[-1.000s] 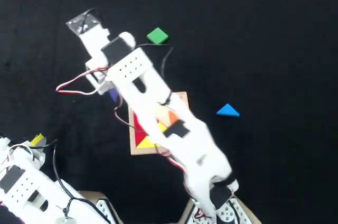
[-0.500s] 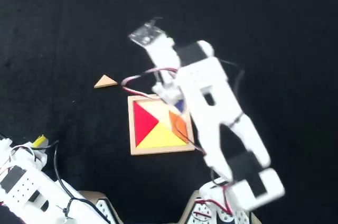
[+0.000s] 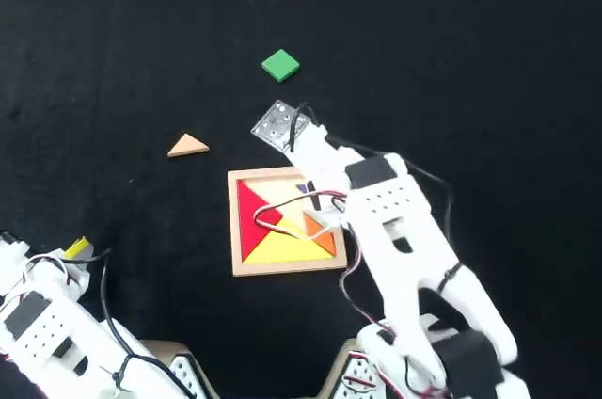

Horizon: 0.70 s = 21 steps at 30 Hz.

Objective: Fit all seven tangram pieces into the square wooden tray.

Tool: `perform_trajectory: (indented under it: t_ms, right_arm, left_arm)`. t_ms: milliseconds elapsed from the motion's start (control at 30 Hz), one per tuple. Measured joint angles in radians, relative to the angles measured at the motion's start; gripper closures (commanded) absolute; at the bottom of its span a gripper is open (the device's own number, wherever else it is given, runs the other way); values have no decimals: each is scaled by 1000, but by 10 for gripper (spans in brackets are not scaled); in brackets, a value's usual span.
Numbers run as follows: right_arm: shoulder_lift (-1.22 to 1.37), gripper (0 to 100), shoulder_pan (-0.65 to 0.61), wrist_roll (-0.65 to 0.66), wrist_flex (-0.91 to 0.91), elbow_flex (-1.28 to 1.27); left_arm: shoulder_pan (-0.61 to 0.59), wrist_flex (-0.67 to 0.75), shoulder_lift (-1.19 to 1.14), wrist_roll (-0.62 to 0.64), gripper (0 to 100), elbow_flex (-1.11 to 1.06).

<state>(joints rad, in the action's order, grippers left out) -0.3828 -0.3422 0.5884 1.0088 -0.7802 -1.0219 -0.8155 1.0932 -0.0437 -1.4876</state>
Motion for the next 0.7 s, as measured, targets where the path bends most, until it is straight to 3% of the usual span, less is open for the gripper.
perform_trajectory:
  t_ms: [400, 700]
  right_arm:
    - [347, 864, 0, 77, -121, 176]
    - [419, 828, 0, 66, -127, 227]
  left_arm:
    - [5, 0, 0, 0, 619, 0]
    - [5, 0, 0, 0, 619, 0]
